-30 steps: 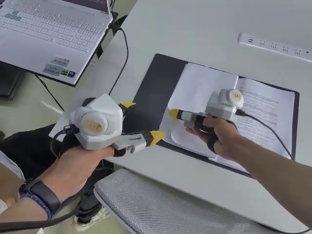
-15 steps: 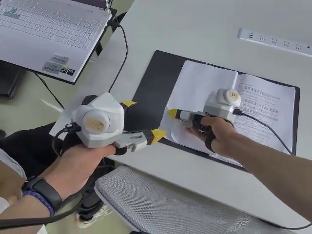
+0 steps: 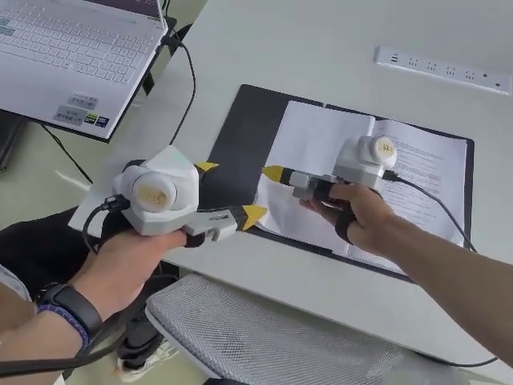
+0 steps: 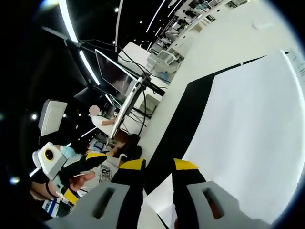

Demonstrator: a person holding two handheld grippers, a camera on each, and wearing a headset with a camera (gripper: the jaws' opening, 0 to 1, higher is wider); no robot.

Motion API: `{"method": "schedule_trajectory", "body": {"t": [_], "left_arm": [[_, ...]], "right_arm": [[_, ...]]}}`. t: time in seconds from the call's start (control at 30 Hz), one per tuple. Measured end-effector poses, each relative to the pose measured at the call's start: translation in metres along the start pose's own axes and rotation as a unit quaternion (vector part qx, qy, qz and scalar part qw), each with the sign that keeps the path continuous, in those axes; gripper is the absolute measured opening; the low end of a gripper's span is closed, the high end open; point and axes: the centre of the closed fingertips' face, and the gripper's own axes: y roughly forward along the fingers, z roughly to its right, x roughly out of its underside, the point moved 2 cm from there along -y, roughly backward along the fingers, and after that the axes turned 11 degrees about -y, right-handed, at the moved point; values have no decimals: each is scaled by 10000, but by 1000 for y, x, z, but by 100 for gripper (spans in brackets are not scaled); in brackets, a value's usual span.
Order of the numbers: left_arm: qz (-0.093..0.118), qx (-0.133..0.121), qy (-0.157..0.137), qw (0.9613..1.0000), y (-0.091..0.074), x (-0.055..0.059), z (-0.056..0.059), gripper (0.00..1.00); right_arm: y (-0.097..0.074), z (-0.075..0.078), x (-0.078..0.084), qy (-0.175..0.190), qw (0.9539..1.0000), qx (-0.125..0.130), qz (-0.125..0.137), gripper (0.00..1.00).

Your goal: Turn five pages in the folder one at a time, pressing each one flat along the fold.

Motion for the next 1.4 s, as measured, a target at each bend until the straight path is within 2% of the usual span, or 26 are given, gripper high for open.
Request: {"method": "schedule_trajectory", "body": {"t": [0.03, 0.13, 0.33, 0.6, 0.87, 1.1, 1.4], "left_arm": [[-2, 1, -4, 10000, 2, 0, -1, 59], [-10, 19, -10, 10000, 7, -1, -1, 57], [-111, 81, 46, 9999, 24, 0, 0, 51], [-252, 228, 142, 9993, 46, 2, 7, 47], [-404, 343, 216, 9984, 62, 7, 11, 44], [-557, 351, 214, 9976, 73, 17, 10, 40], [-773, 367, 223, 9961, 87, 33, 10, 33]], "right_arm": [[-5, 3, -4, -33, 10000, 1, 45, 22], [-17, -1, -13, -186, 9997, 47, 121, 26], [-43, -4, -32, -421, 9984, 178, 343, 28], [-74, 3, -47, -537, 9966, 361, 517, 28], [-96, 9, -55, -568, 9950, 499, 657, 28], [-113, 12, -60, -587, 9935, 600, 766, 28], [-130, 16, -54, -582, 9925, 713, 801, 27]]}}
